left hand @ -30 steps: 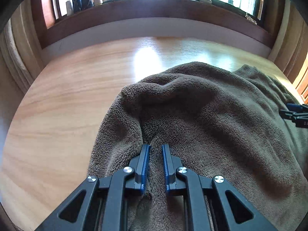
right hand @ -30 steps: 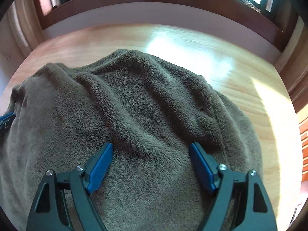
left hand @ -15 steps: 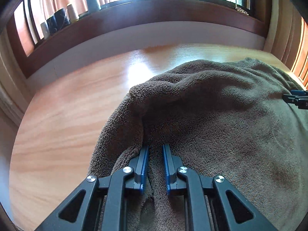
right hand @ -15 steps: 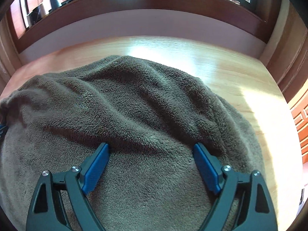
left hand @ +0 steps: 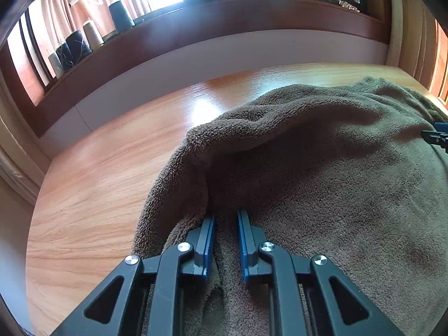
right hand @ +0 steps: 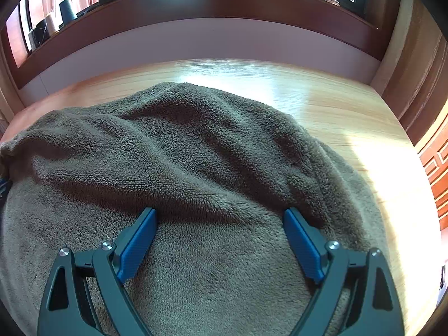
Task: Fold clothes
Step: 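Lower the fleece flat onto the table and open both tools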
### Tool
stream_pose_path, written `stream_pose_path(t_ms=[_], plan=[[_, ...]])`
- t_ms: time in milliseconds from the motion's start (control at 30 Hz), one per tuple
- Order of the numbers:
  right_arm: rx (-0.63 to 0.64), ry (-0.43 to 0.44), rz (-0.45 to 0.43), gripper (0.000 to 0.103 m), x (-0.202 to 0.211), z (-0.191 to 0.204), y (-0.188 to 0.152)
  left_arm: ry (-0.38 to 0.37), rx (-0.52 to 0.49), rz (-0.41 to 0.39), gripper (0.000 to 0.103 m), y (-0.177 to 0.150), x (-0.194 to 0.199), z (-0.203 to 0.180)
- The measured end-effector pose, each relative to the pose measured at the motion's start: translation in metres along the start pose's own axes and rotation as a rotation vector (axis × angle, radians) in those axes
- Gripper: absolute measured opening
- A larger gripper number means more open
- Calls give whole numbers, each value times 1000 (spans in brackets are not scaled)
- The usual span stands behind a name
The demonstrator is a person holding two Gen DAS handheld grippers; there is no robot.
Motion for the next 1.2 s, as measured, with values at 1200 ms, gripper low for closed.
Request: stream_pose_path(t_ms=[1200], plan=[[-124, 183, -17, 102, 59, 16, -61, -96, 66, -36, 35, -38, 59, -34]])
Point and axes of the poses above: each gripper's, at about its wrist camera, not at the fingertips, and x roughly against the way its jaws point, z to its left, y to its top, the point moved 6 cm from there along -x, roughly the way its jaws point, and after that the axes turned 6 degrees about y, right-handed, at the moved point
